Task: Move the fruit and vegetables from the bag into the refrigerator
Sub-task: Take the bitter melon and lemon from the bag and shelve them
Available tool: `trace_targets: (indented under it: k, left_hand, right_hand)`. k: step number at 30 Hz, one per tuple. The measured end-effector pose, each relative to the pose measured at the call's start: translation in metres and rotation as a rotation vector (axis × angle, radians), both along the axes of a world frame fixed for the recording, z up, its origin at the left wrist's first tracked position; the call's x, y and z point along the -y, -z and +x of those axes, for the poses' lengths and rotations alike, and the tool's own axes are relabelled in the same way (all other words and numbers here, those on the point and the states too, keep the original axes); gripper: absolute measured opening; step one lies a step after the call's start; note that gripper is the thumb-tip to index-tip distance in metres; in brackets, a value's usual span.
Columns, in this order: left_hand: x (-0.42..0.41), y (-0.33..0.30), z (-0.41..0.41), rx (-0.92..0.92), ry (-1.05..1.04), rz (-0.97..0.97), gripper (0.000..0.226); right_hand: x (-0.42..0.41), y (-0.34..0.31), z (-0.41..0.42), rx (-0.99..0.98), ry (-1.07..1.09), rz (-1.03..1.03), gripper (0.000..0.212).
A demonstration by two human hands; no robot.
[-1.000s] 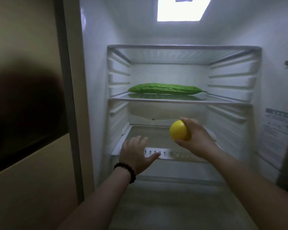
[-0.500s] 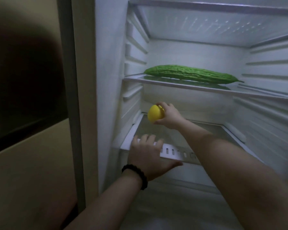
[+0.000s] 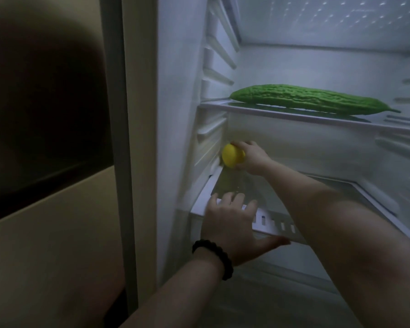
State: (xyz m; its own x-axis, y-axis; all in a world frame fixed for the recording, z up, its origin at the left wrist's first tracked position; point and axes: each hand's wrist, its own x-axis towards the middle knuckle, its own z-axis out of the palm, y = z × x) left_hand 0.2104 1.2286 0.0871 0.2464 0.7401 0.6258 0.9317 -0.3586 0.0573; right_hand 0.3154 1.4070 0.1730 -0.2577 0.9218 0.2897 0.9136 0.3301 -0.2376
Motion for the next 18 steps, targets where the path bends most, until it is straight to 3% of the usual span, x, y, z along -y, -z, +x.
trace_targets:
  k: [6, 18]
  left_hand:
    - [0.001, -0.003, 0.002, -0.008, 0.002, -0.006, 0.094]
    - [0.018, -0.012, 0.001, -0.115, -0.012, -0.048, 0.093]
  right_hand:
    - [0.019, -0.005, 0.020, -0.066, -0.021, 0.003, 0.095]
    - [0.135, -0.001, 0.039, -0.152, 0.029, 0.170, 0.056]
